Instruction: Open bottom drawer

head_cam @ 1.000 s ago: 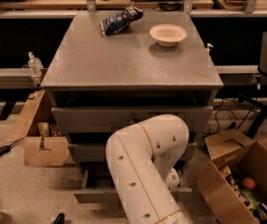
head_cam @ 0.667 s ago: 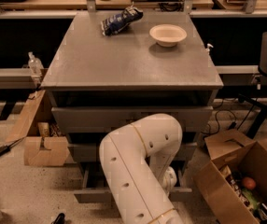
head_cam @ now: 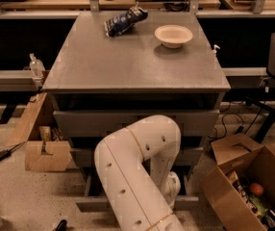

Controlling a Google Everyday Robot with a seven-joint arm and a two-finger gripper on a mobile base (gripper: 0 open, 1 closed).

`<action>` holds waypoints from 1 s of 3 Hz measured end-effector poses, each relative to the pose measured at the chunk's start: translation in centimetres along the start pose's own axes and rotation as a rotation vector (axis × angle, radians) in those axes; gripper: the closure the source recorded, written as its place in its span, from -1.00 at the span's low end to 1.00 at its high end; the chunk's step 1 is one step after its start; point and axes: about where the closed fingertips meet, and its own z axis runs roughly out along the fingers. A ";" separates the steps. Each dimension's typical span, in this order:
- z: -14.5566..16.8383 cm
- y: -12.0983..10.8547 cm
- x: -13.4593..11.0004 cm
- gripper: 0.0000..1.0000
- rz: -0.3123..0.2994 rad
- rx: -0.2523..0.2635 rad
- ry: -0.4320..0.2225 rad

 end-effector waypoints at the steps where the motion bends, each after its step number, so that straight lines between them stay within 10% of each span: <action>1: 0.0 0.0 0.0 1.00 0.000 0.000 0.000; 3: 0.0 0.0 0.0 1.00 0.000 0.000 0.000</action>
Offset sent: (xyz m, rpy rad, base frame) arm -0.2408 -0.0584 0.0538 -0.1217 0.4301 -0.3408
